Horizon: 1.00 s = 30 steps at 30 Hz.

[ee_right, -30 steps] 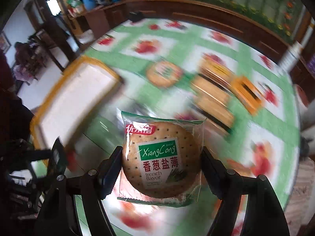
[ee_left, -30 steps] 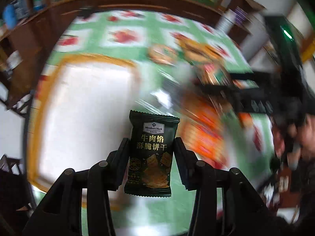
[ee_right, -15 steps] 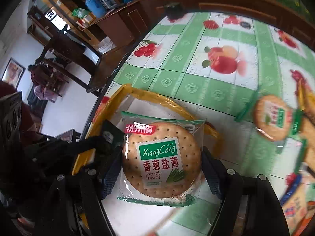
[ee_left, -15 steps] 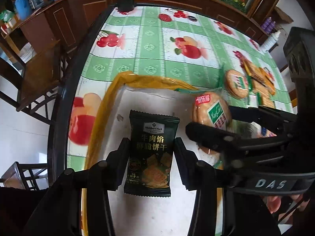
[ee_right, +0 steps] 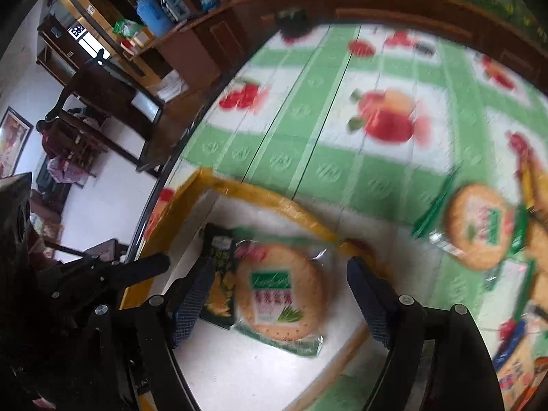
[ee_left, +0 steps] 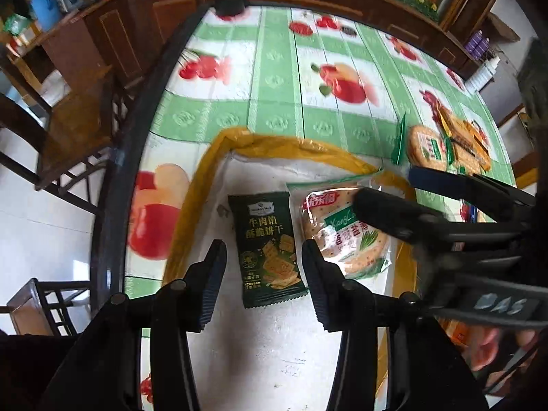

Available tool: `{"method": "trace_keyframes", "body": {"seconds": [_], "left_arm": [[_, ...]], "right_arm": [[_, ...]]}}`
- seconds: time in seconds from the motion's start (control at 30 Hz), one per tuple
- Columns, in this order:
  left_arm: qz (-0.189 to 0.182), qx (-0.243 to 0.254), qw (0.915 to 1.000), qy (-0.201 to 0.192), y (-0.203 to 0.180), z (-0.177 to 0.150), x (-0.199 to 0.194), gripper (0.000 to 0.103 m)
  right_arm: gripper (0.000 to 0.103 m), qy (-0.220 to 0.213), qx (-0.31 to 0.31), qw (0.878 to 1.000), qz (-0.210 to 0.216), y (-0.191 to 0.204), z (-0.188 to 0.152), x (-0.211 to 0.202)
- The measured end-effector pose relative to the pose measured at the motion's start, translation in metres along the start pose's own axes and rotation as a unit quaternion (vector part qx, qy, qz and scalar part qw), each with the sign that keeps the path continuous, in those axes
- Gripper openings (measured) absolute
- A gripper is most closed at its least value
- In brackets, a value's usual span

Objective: Organize snacks
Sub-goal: 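Drop the dark green pack in the tray while right drops XiangCong pack, then grasp an orange chicken cracker pack with left tool while right grasps another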

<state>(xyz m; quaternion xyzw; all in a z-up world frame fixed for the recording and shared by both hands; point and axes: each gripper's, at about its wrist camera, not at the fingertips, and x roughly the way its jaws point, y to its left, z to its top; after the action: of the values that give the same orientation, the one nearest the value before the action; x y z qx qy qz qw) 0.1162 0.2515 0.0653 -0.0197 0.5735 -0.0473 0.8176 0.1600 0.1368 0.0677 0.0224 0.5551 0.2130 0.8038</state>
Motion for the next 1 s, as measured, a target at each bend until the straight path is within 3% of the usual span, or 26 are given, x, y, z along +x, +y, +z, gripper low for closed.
{"method": "trace_keyframes", "body": {"seconds": [0.13,0.33,0.47,0.63,0.7,0.8,1.0], "left_arm": [[0.014,0.020,0.9993,-0.028,-0.026,-0.013,-0.024,0.044],[-0.061,0.055,0.9958,-0.040,-0.107,-0.042,-0.046,0.044],[-0.090,0.072,0.9933,-0.010,-0.165,-0.067,-0.031,0.044],[-0.097,0.018,0.9944,0.038,-0.196,-0.091,-0.004,0.044],[-0.101,-0.013,0.9931,0.058,-0.199,-0.097,0.004,0.044],[-0.098,-0.039,0.9921,0.068,-0.204,-0.106,0.007,0.044],[-0.079,-0.091,0.9906,0.065,-0.206,-0.116,0.005,0.044]], "right_arm": [[0.081,-0.016,-0.004,1.000,0.015,-0.020,-0.014,-0.035],[0.081,-0.011,-0.006,1.000,-0.002,-0.106,-0.064,-0.106],[0.082,-0.004,0.016,0.998,-0.058,-0.183,-0.108,-0.146],[0.082,0.018,0.064,0.992,-0.111,-0.263,-0.166,-0.174],[0.082,0.023,0.091,0.990,-0.110,-0.288,-0.183,-0.175],[0.082,0.038,0.113,0.989,-0.088,-0.303,-0.195,-0.163],[0.083,0.054,0.093,0.990,-0.096,-0.294,-0.200,-0.129]]}}
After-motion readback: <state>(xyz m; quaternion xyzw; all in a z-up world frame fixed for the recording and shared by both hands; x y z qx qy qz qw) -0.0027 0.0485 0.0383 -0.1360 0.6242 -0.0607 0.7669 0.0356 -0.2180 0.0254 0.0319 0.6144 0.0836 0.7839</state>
